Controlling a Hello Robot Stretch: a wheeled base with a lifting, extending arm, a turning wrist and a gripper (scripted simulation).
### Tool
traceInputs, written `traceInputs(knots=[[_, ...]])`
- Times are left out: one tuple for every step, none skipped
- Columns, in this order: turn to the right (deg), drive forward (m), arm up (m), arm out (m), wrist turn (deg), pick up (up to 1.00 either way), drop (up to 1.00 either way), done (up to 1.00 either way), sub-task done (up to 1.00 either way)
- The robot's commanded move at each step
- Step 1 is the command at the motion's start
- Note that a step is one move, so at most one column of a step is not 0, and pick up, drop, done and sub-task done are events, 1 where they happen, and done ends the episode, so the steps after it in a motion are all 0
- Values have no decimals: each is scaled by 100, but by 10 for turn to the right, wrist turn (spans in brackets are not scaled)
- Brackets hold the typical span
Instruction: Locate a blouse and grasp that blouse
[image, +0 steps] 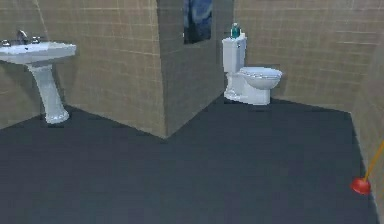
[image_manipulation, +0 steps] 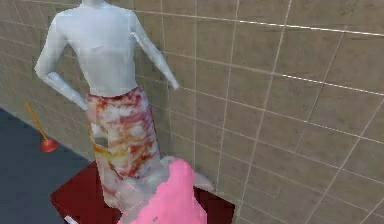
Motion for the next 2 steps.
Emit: traceInputs(knots=[[60,0,0,0,0,0,0,0,0],[0,45,0,0,0,0,0,0,0]])
